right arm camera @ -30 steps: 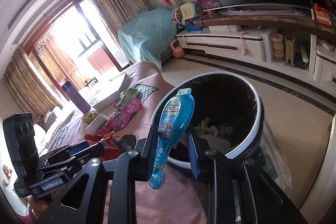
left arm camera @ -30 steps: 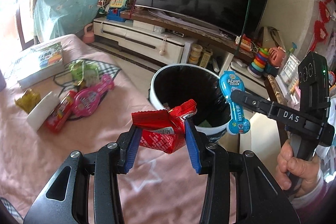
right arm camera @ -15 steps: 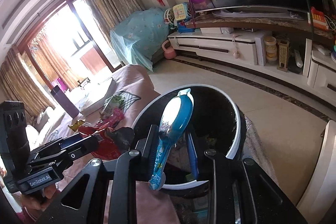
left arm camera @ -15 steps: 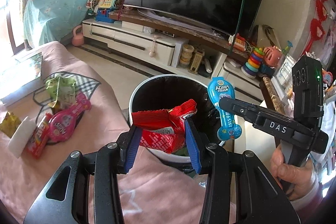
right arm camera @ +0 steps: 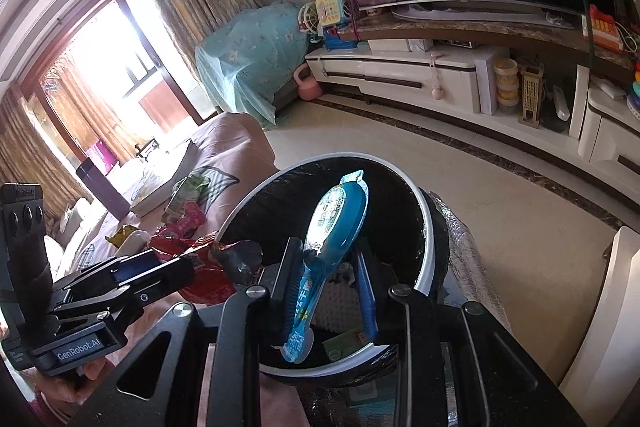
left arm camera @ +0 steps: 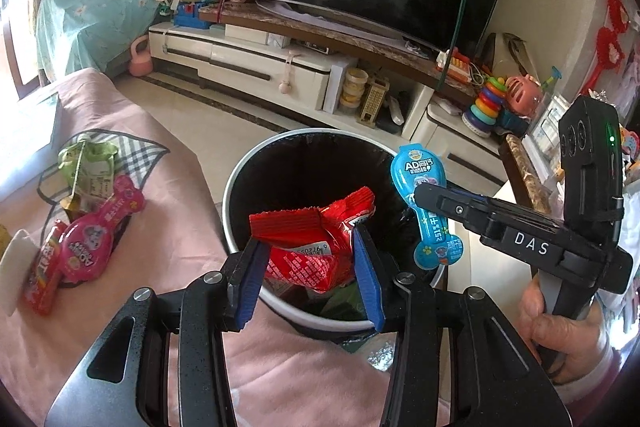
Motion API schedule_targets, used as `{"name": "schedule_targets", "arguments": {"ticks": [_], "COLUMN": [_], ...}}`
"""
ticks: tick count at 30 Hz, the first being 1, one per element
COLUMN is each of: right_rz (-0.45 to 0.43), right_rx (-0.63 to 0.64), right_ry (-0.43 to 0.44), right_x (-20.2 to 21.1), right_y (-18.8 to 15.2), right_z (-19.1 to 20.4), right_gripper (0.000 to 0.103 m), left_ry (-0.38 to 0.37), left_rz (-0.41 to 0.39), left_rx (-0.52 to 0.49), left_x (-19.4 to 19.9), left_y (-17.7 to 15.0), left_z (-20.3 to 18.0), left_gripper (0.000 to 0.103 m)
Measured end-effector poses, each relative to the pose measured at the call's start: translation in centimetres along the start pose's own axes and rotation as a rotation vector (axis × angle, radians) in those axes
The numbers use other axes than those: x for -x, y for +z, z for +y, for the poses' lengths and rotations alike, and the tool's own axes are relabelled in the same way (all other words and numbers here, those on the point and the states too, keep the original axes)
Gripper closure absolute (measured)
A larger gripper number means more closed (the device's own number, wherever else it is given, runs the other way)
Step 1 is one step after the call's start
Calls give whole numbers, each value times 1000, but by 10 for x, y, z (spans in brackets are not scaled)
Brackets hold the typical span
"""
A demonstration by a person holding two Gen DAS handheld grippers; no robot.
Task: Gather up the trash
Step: 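Open both tools to drop the red bag and blue toy into the bin, then move both open tools back toward the white foam block and pink candy toy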
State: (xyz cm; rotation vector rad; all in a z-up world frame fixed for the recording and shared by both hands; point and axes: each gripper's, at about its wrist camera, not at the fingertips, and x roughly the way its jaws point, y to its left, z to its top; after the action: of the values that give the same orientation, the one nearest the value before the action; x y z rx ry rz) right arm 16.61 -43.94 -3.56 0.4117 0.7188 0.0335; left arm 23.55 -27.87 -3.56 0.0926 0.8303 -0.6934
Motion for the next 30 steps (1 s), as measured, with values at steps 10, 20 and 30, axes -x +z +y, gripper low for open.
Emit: {"name": "schedule_targets", "arguments": {"ticks": [10,20,30], "right_rz": [-8,-36,-34], "right_rx": [-53,-67,18], "right_ry": [22,81,156], "right_x": [3,19,13], "right_y": [3,-27,-61], "right_z": [-10,23,94], "right_gripper": [44,9,8], "left_ry": [-5,54,155], "left_rz": [9,1,-48], "left_rx": [36,151,264], "left_x": [6,49,106], "left_y": [-11,-68,-116], "left_z": [13,58,114], "left_gripper": [26,21,21]}}
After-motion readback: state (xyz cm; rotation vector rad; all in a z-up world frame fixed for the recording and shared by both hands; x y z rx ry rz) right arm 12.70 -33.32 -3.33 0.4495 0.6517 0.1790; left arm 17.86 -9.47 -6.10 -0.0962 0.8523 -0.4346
